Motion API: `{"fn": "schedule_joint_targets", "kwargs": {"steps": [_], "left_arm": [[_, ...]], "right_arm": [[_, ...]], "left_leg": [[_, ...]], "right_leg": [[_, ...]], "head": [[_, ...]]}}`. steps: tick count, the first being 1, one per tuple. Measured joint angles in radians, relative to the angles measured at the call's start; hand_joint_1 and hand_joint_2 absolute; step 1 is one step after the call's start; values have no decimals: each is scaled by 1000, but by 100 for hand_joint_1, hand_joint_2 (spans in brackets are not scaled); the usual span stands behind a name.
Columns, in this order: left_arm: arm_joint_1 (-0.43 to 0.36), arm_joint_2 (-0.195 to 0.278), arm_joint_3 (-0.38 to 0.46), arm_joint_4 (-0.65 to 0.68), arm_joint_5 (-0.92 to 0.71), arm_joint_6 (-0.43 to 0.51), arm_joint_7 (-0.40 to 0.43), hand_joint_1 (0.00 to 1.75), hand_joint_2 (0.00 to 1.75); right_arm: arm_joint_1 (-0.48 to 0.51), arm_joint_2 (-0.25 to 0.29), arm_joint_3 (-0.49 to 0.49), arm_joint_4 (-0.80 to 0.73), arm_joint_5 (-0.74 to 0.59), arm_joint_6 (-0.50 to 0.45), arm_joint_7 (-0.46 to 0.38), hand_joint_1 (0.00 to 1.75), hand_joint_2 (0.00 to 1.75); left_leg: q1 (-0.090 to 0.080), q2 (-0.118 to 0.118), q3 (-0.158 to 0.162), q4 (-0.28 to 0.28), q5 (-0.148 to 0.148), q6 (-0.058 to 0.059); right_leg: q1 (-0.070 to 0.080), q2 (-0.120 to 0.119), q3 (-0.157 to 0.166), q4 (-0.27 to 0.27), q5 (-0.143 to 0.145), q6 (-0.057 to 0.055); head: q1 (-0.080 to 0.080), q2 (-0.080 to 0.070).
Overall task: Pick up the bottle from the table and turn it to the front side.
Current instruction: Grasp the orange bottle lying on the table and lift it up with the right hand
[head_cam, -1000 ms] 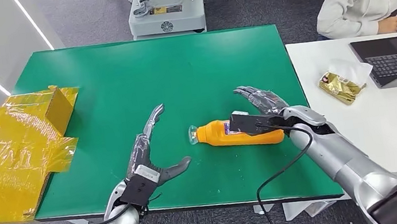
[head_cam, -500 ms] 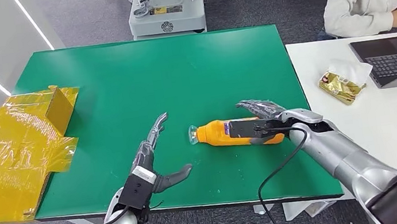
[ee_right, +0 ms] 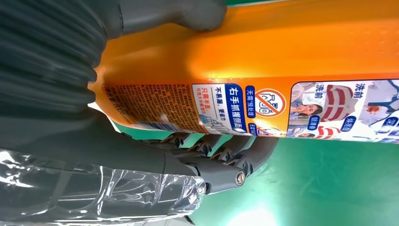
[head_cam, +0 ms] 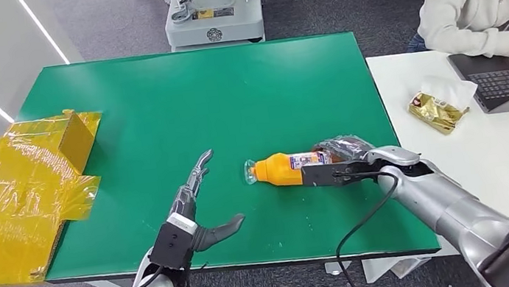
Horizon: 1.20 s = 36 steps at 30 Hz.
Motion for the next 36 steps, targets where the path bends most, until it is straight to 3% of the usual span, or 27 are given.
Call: {"fn": "schedule_joint_targets", "kwargs": {"steps": [7,13,22,27,31,36], "left_arm": [[13,-7,5,0,5,-2,0,0,175],[32,-12,9,-15,-21,35,0,0,175],[48,-16,47,-41,-37,90,-12,0,175],[49,-15,53,-43,-37,96,-16,0,175],[50,2,106,-50,3,132,-19,0,175],[48,17,171,-13,112,38,10,0,175]], "right_arm": [[3,-18,14,0,-17,-3,-10,175,175],[47,-20,-10,-9,-134,-85,-72,175,175],[275,-11,-185,-200,-392,-229,-201,175,175],[306,-9,-202,-229,-406,-246,-211,175,175],[492,31,-312,-444,-479,-333,-236,175,175],[530,69,-330,-513,-431,-375,-243,175,175]], "left_leg": [[0,0,2,0,0,0],[0,0,2,0,0,0],[1,-2,1,-1,0,0],[1,-2,1,-1,0,0],[1,-2,0,-1,0,0],[1,-1,1,-1,0,0]], "right_leg": [[0,0,2,0,0,0],[0,0,3,0,0,0],[1,-2,3,0,-1,0],[1,-3,2,0,-1,0],[1,-3,2,0,-1,0],[1,-2,1,0,-1,0]], "head": [[0,0],[0,0],[0,0],[0,0],[0,0],[0,0]]}}
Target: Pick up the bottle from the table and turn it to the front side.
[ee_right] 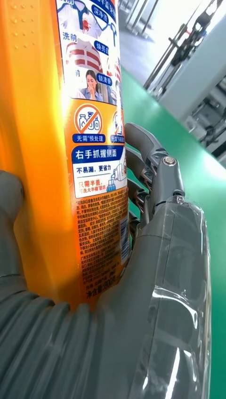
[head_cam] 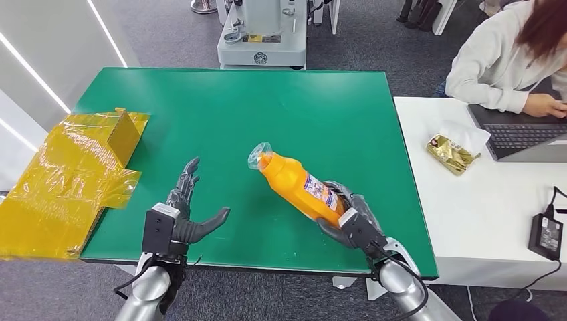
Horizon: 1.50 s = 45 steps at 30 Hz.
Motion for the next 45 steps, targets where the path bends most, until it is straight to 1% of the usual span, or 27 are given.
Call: {"fn": "schedule_joint_targets", "kwargs": {"steps": [4,7,10,14,17,22,25,28,35,45], "left_arm": [[-2,5,39,38,75,-129,18,0,175],[-16,6,50,70,119,-226,28,0,175],[-52,6,51,115,152,-275,28,0,175],[-128,-4,51,198,237,-332,27,0,175],[-177,-20,50,251,274,-336,21,0,175],[-248,-68,28,306,267,-265,8,0,175],[-281,-93,15,331,267,-244,8,0,175],[-304,-110,3,347,271,-246,11,0,175],[-330,-135,-21,390,311,-316,30,0,175],[-317,-131,-55,398,368,-451,56,0,175]], "right_arm": [[-3,23,-4,-21,20,-8,0,175,175],[-12,32,-3,-17,13,-13,-9,175,175],[-21,39,-3,-7,-6,-24,-28,175,175],[-25,53,2,7,-30,-38,-46,175,175],[-26,67,7,17,-35,-45,-50,175,175],[-24,99,13,30,-32,-66,-52,175,175],[-19,118,16,31,-23,-77,-44,175,175],[-19,134,16,34,-14,-79,-33,175,175],[-17,155,2,55,9,-87,-21,175,175],[24,157,-62,57,49,-91,-16,175,175]], "left_leg": [[0,0,0,0,0,0],[0,0,0,0,0,0],[0,0,0,0,0,0],[0,-1,0,0,0,0],[0,0,0,1,0,0],[0,-1,0,1,0,0],[0,0,-1,1,0,0],[0,0,-1,1,0,0],[0,0,-1,1,1,0],[0,0,-1,1,0,0]], "right_leg": [[0,0,0,0,0,0],[0,0,0,0,0,0],[0,-1,0,0,0,0],[0,-1,0,0,0,0],[0,0,0,0,1,0],[0,0,0,0,1,0],[0,0,-1,0,1,0],[0,0,-1,0,1,0],[0,0,-1,0,1,0],[0,0,-1,0,0,0]], "head": [[0,0],[0,0],[0,0],[0,0],[0,0],[0,0],[0,0],[0,0],[0,0],[0,0]]}}
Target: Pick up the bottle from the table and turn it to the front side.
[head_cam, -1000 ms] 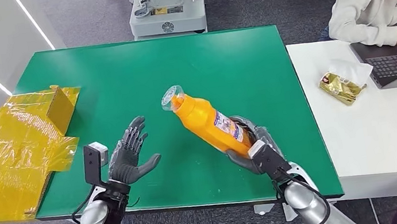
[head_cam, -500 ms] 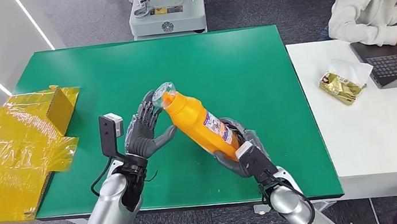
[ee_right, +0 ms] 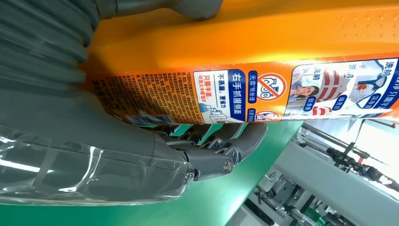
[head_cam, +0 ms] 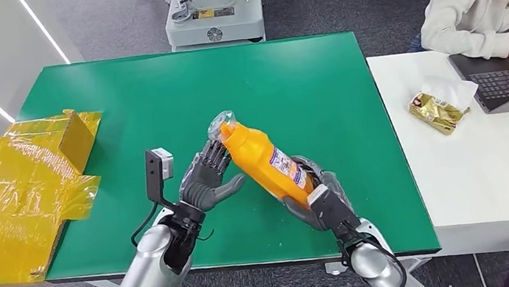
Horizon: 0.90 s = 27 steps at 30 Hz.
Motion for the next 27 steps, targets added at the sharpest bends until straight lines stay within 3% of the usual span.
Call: {"fn": "schedule_joint_targets", "kwargs": {"steps": [6,12,18,27], "left_arm": [[0,-8,-36,-9,9,-6,25,0,175],[-15,-44,-91,-15,-47,91,19,0,175],[-59,-78,-144,-7,-68,144,6,0,175],[-122,-99,-154,44,-43,160,20,0,175]], "right_arm": [[12,0,-28,2,10,9,-8,175,175],[11,6,-36,15,10,14,-24,175,175],[-11,24,-44,39,8,15,-31,175,175],[-46,44,-54,69,7,22,-19,175,175]], "left_leg": [[0,0,0,0,0,0],[0,0,0,0,0,0],[0,0,0,0,0,0],[0,0,0,0,0,0]], "right_leg": [[0,0,0,0,0,0],[0,0,0,0,0,0],[0,0,0,0,0,0],[0,0,0,0,0,0]], "head": [[0,0],[0,0],[0,0],[0,0]]}}
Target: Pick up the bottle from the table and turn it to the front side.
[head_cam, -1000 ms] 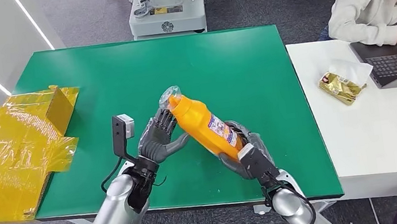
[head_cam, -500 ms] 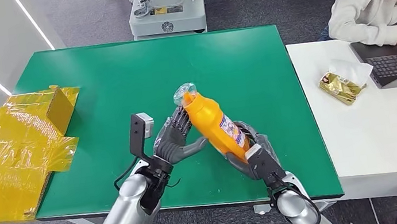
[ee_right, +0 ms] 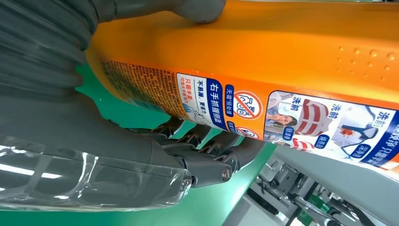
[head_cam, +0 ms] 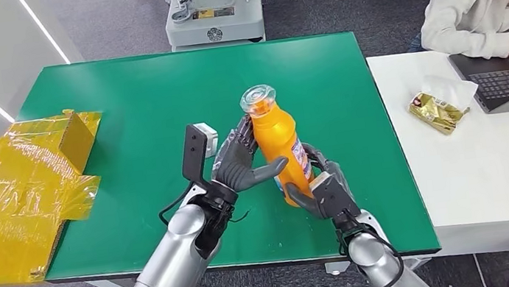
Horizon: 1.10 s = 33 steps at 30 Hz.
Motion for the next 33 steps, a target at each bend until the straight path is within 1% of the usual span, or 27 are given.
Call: {"fn": "schedule_joint_targets", "kwargs": {"steps": [11,19,20,23,24,32,33], "left_arm": [[-77,-17,-17,175,-48,56,25,0,175],[-103,-18,-19,240,-57,77,30,0,175],[-106,-18,-19,244,-54,78,31,6,175],[-110,-18,-19,251,-37,76,33,136,175],[-112,-18,-18,252,-32,75,31,173,175],[-116,-18,-11,246,1,103,-1,175,175],[-115,-17,-9,242,4,105,-3,175,175]], "right_arm": [[-5,32,-8,45,14,10,4,175,175],[-15,51,-11,54,24,33,15,175,175],[-18,54,-11,56,24,36,16,175,175],[-27,58,-11,62,24,45,18,175,175],[-30,58,-11,65,24,47,18,175,175],[-49,62,-11,76,27,48,13,175,175],[-50,62,-11,77,27,46,11,171,175]], "left_leg": [[0,0,0,0,0,0],[0,0,0,0,0,0],[0,0,0,0,0,0],[0,0,0,0,0,0],[0,0,0,0,0,0],[0,0,0,0,0,0],[0,0,0,0,0,0]], "right_leg": [[0,0,0,0,0,0],[0,0,0,0,0,0],[0,0,0,0,0,0],[0,0,0,0,0,0],[0,0,0,0,0,0],[0,0,0,0,0,0],[0,0,0,0,0,0]], "head": [[0,0],[0,0],[0,0],[0,0],[0,0],[0,0],[0,0]]}}
